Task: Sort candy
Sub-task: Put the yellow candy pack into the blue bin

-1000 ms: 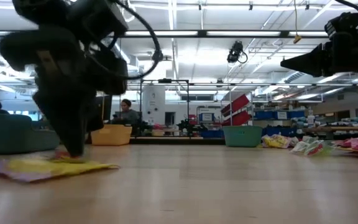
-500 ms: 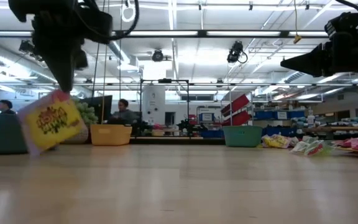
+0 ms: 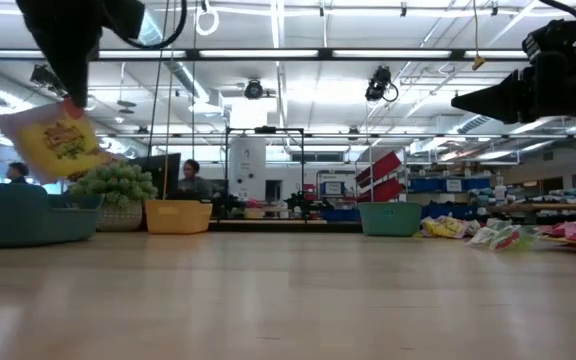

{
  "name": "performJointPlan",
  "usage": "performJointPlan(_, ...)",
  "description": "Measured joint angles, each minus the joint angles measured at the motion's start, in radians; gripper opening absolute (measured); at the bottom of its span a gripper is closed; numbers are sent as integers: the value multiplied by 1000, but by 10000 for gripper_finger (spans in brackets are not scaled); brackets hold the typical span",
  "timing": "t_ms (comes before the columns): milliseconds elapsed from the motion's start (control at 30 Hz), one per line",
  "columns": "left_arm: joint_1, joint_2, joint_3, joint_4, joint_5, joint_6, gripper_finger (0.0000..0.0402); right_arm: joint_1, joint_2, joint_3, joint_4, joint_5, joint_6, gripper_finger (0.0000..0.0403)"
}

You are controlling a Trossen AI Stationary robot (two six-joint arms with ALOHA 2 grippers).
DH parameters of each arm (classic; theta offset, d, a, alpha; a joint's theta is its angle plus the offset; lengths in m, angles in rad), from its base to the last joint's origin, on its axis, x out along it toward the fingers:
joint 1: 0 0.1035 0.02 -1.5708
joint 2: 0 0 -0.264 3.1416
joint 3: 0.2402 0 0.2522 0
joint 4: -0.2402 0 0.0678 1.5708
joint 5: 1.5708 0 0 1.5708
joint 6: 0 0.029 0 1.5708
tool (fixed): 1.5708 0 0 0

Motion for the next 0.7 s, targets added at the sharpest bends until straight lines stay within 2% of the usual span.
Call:
performJointPlan(167, 0, -22, -62, -1, 4, -48, 0, 0, 0, 0, 0, 0, 0, 8)
performJointPlan(433, 2, -87, -204, 195, 68, -61, 0, 0, 0, 0, 0, 0, 0, 5)
performJointPlan(700, 67, -208, -339, 201, 95, -116, 0, 0, 0, 0, 0, 0, 0, 8)
